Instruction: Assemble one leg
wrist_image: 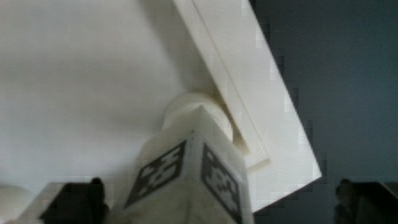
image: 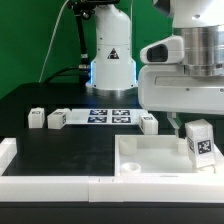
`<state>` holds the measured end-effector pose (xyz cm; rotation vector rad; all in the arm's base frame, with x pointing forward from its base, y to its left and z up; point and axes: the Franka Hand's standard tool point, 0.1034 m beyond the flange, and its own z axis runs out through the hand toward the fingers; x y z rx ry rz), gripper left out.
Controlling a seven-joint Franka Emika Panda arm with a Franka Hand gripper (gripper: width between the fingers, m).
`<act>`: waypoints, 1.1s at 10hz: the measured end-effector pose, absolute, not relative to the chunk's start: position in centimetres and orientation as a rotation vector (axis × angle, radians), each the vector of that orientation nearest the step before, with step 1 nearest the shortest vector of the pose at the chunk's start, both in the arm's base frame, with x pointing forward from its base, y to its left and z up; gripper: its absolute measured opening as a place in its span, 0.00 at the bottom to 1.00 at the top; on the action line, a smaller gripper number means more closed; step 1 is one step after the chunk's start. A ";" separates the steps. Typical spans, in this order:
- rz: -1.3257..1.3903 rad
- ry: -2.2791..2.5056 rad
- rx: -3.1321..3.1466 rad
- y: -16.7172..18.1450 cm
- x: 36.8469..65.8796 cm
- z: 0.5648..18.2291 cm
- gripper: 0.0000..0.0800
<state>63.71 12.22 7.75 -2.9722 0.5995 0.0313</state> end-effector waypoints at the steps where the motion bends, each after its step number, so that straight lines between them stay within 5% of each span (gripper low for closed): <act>1: 0.022 0.441 -3.000 12.2 63.7 7.7 0.81; 6: -0.004 -0.032 -3.033 12.0 63.7 7.7 0.81; 8: -0.004 -0.031 -3.033 12.0 63.7 7.7 0.46; 10: -0.003 0.001 -3.033 12.0 63.7 7.7 0.46; 11: -0.001 0.036 -3.033 12.0 63.7 7.7 0.36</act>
Offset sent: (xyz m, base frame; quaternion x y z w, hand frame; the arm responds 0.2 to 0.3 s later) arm -0.0048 0.0012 0.0026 -0.0002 -0.0006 -0.2668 0.9638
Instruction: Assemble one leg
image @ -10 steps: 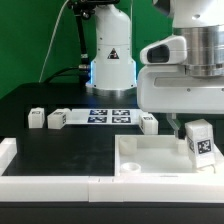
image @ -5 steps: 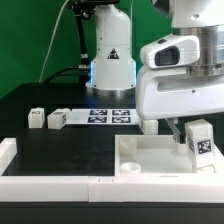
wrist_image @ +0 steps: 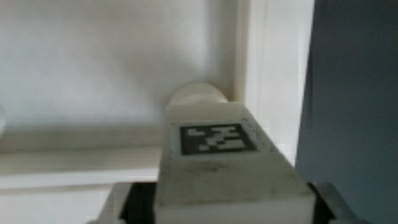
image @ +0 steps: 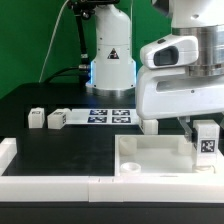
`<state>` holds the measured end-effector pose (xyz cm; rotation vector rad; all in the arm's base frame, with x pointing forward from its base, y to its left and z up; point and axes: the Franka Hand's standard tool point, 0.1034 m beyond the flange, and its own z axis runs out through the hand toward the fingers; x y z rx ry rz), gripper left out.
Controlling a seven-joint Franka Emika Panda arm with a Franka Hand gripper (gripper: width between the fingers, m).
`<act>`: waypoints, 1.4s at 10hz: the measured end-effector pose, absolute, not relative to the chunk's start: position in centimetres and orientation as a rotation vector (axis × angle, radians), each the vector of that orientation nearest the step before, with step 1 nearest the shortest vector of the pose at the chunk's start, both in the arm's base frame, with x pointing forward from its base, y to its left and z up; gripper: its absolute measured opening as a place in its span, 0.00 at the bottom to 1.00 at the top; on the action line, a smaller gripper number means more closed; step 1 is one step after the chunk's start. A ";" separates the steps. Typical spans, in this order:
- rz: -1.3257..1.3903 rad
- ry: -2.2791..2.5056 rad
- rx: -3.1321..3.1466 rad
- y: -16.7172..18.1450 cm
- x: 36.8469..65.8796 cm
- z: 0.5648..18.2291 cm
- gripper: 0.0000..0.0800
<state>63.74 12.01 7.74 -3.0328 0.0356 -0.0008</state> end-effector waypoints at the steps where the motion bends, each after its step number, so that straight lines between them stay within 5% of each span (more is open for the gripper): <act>1: 0.004 0.113 -3.031 12.0 63.7 7.7 0.36; 9: 0.077 1.658 -2.560 11.7 64.0 7.6 0.36; 13: 0.097 1.849 -2.429 11.7 63.9 7.6 0.36; 14: 0.097 1.836 -2.439 11.7 63.9 7.6 0.49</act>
Offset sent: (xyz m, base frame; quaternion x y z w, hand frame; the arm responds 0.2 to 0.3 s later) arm 0.0058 -0.0005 -0.0097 -0.0317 -0.0004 0.3577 0.9333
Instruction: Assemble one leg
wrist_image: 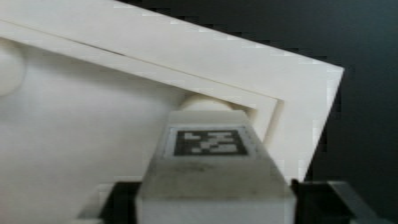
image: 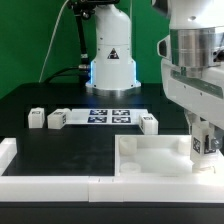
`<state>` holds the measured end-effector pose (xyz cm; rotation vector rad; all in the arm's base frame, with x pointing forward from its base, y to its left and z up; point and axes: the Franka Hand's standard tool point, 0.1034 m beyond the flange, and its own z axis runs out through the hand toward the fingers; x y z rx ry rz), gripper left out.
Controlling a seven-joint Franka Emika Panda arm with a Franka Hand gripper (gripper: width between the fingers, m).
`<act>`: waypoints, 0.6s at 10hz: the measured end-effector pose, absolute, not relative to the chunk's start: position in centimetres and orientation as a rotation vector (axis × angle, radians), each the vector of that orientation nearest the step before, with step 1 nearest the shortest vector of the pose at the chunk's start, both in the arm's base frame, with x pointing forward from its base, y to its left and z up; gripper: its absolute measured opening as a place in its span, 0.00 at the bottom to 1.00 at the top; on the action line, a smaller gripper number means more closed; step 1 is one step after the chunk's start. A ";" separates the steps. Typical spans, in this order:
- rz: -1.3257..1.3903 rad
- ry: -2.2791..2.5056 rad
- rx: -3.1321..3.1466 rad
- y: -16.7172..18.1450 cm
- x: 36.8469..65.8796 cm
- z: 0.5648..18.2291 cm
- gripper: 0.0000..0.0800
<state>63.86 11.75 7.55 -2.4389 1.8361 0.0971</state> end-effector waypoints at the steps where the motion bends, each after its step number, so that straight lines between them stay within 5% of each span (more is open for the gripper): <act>1: 0.094 1.771 -2.485 11.8 63.9 7.5 0.65; 2: 0.092 1.738 -2.508 11.9 63.8 7.6 0.65; 3: 0.086 1.617 -2.585 12.1 63.8 7.6 0.78; 6: 0.057 1.132 -2.826 12.4 63.8 7.6 0.81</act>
Offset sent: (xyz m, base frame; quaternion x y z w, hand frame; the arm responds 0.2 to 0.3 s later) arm -0.0030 0.0059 0.0032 -0.0104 0.0041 -0.2356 0.9718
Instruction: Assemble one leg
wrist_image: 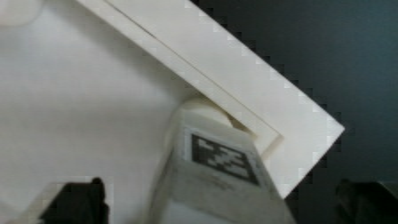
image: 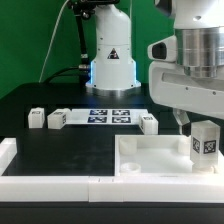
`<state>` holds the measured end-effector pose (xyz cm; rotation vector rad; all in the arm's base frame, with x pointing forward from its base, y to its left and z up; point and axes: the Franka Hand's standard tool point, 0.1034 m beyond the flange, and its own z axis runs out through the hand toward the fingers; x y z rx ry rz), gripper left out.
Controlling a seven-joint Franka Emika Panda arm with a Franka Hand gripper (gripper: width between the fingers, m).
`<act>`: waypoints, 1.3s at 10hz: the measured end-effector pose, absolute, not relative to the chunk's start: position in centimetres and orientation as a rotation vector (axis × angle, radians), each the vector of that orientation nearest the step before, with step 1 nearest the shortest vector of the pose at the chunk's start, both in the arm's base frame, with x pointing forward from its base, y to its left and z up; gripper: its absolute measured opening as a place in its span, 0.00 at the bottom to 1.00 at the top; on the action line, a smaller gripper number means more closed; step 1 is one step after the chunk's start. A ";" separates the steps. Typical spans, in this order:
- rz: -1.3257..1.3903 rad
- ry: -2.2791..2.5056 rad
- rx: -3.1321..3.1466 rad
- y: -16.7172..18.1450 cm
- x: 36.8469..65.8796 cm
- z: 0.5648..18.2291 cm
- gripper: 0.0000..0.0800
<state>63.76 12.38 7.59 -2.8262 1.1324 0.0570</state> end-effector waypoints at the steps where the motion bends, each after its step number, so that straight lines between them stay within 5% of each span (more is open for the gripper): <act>1: 0.051 1.026 -2.867 12.5 63.7 7.6 0.81; 8: -0.004 -0.044 -3.078 11.9 63.9 7.7 0.81; 9: -0.006 -0.113 -3.077 11.9 63.9 7.7 0.64; 10: -0.005 -0.098 -3.076 11.9 63.9 7.7 0.64; 12: -0.005 -0.096 -3.076 11.9 63.9 7.6 0.36; 13: -0.004 -0.066 -3.077 11.9 63.9 7.6 0.36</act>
Offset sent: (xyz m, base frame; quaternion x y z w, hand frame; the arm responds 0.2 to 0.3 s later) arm 0.0005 0.0016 0.0025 -0.0102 -0.0026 -0.3052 0.9522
